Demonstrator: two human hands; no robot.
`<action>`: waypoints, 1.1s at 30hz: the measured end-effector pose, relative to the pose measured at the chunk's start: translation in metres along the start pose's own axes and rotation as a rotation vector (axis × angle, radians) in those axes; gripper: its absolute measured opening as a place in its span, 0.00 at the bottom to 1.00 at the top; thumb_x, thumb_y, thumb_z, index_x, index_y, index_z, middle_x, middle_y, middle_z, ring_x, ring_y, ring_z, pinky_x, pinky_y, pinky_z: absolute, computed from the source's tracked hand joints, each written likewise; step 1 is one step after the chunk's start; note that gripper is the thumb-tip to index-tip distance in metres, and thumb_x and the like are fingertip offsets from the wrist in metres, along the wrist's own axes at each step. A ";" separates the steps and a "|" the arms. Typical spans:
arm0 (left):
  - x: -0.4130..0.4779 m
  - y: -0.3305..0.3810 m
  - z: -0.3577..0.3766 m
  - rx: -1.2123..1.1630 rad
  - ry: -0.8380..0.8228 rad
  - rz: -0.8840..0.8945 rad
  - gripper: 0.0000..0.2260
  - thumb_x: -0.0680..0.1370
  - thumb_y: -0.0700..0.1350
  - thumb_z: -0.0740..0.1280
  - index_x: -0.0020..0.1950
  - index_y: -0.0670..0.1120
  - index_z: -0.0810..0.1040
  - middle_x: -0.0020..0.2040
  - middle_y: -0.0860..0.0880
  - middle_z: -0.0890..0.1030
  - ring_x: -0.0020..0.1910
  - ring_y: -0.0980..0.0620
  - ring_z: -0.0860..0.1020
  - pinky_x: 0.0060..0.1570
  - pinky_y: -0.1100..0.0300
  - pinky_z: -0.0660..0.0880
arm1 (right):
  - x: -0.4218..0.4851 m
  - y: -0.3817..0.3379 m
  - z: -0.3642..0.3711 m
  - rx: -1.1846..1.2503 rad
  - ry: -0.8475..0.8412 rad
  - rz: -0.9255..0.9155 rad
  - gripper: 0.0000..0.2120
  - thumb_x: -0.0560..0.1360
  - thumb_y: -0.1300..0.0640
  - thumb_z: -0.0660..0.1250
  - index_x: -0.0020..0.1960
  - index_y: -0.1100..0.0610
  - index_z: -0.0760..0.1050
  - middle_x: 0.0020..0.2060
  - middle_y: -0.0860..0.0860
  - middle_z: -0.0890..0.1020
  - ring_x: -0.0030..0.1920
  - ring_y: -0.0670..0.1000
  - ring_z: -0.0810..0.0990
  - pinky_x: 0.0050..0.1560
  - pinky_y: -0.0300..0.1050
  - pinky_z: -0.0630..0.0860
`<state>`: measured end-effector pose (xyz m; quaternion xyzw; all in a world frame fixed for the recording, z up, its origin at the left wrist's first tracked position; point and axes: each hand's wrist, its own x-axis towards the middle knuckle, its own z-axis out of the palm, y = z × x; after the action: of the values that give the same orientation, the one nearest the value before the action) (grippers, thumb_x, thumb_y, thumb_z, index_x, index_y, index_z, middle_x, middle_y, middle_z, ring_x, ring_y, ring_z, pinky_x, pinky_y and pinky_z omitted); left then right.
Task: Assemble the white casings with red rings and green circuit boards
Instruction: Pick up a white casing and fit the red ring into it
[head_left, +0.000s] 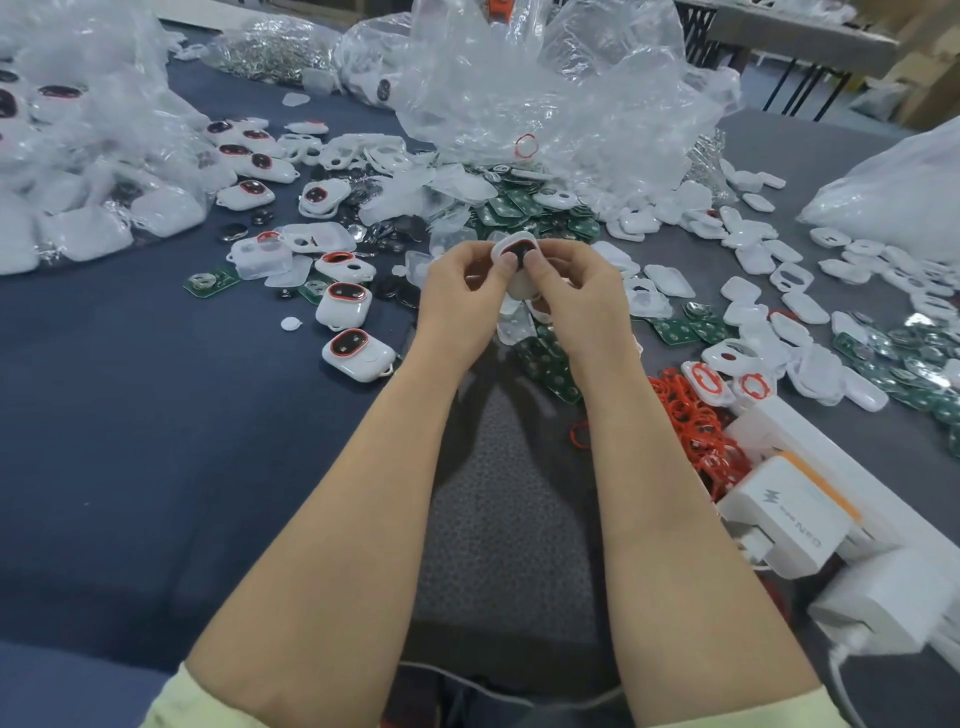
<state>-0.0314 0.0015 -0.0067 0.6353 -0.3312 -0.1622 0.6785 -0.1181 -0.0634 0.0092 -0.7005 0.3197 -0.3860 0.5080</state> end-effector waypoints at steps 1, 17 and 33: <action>0.000 0.000 -0.001 0.002 0.012 0.000 0.04 0.79 0.41 0.66 0.52 0.42 0.78 0.44 0.48 0.80 0.43 0.54 0.78 0.48 0.62 0.76 | 0.000 0.000 0.000 0.002 -0.007 0.003 0.02 0.77 0.59 0.67 0.50 0.55 0.77 0.45 0.51 0.82 0.45 0.48 0.80 0.47 0.43 0.78; 0.003 -0.003 0.002 0.211 0.042 0.040 0.09 0.80 0.42 0.64 0.56 0.39 0.76 0.50 0.43 0.80 0.47 0.49 0.77 0.51 0.57 0.74 | -0.001 0.003 0.005 0.073 -0.048 0.017 0.03 0.77 0.61 0.66 0.48 0.55 0.77 0.40 0.49 0.81 0.38 0.42 0.78 0.41 0.36 0.76; -0.002 0.005 0.002 0.002 -0.006 -0.009 0.07 0.79 0.40 0.66 0.56 0.41 0.78 0.51 0.44 0.81 0.49 0.51 0.79 0.55 0.55 0.77 | 0.002 0.006 0.004 0.170 -0.050 0.032 0.05 0.78 0.61 0.64 0.47 0.53 0.76 0.44 0.52 0.80 0.45 0.49 0.77 0.47 0.45 0.76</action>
<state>-0.0354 0.0024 -0.0025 0.6370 -0.3304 -0.1666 0.6762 -0.1139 -0.0652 0.0034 -0.6591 0.2840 -0.3859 0.5797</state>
